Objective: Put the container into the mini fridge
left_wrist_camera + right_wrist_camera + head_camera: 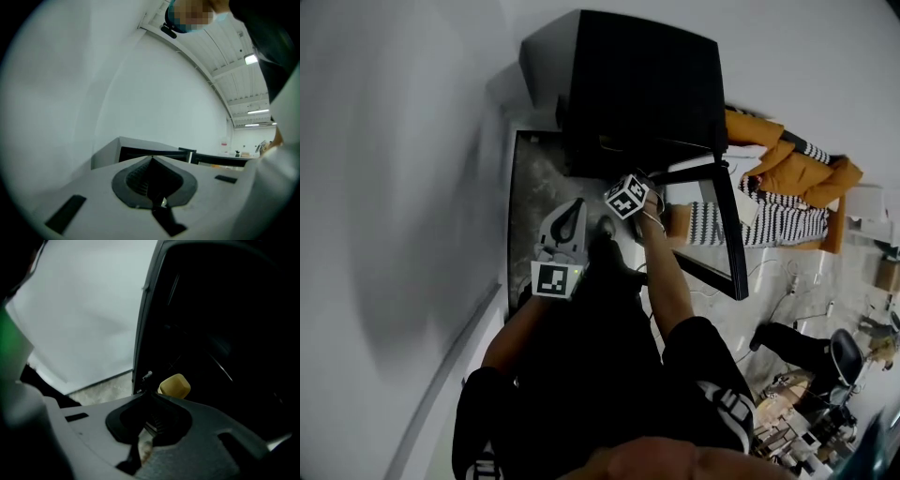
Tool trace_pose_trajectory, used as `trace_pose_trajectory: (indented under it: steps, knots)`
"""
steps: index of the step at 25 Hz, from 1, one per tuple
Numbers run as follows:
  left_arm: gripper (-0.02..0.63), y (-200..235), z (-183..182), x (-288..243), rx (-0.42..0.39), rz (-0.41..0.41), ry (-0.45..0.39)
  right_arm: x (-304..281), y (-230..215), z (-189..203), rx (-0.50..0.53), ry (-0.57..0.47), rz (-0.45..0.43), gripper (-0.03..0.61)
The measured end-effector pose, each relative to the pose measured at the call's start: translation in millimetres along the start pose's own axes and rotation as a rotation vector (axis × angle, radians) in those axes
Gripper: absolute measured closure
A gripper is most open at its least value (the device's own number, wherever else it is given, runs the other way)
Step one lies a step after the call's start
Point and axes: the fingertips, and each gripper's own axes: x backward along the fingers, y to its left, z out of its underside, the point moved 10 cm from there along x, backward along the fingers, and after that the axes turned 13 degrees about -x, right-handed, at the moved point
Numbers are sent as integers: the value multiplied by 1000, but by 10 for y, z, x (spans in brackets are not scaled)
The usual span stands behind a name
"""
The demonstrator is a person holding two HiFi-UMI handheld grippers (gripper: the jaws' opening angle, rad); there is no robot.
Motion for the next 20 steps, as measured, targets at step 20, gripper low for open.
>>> trace_pose_trajectory:
  steps: [20]
  knots:
    - [612,-309,-344,539,9,-45,-42,1892,498,295,-538,-552,8,578]
